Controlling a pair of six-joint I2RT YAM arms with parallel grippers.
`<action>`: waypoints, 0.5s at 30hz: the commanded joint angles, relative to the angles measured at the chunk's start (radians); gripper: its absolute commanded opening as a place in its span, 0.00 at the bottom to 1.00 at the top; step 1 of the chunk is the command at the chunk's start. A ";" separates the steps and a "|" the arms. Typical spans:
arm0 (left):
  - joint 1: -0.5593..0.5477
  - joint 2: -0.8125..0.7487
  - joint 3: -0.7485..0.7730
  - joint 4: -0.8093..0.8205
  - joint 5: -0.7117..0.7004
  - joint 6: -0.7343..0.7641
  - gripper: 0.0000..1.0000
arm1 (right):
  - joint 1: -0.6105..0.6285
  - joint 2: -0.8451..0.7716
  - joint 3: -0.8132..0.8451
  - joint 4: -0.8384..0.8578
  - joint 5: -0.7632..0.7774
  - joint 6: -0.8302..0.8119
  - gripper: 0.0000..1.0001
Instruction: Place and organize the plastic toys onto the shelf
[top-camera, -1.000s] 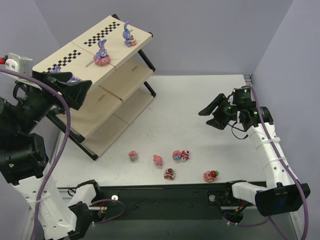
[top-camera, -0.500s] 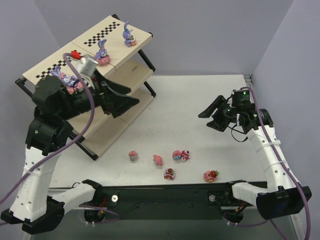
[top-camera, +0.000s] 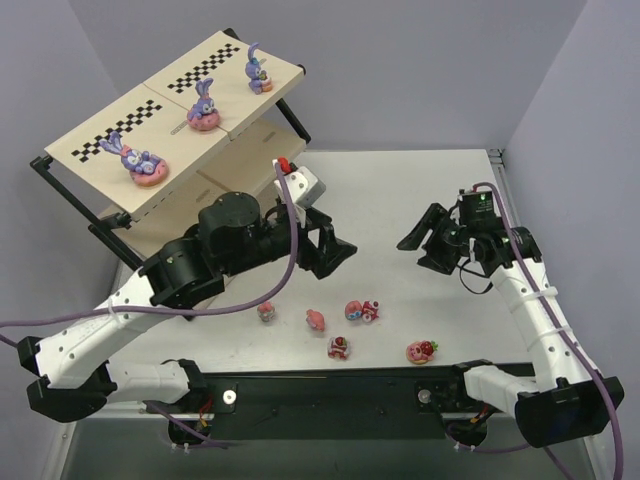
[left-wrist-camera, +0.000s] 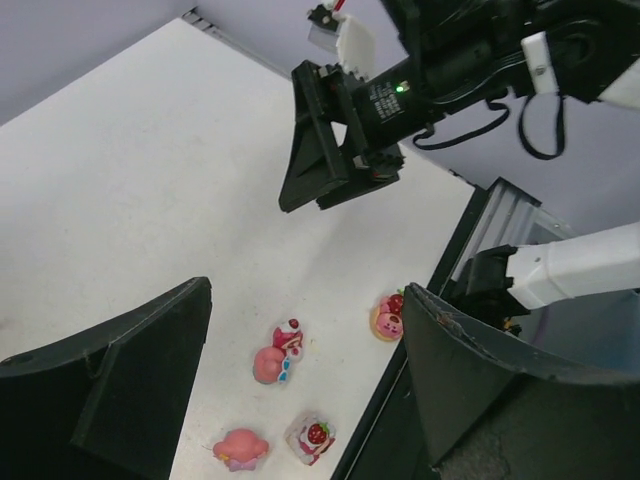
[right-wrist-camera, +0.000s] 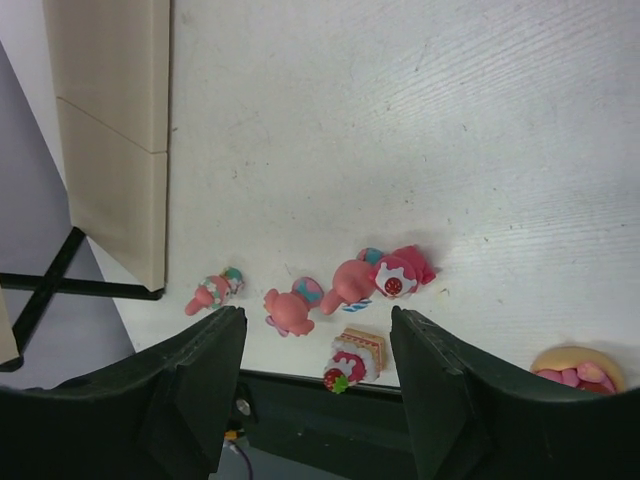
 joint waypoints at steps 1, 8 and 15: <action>-0.011 0.008 -0.121 0.126 -0.119 0.002 0.88 | 0.046 -0.017 -0.030 0.000 0.033 -0.112 0.61; -0.013 0.071 -0.236 0.137 -0.193 -0.041 0.97 | 0.299 0.054 -0.073 0.038 0.196 -0.193 0.64; -0.011 0.065 -0.290 0.080 -0.276 -0.053 0.97 | 0.465 0.162 -0.127 0.186 0.187 -0.267 0.61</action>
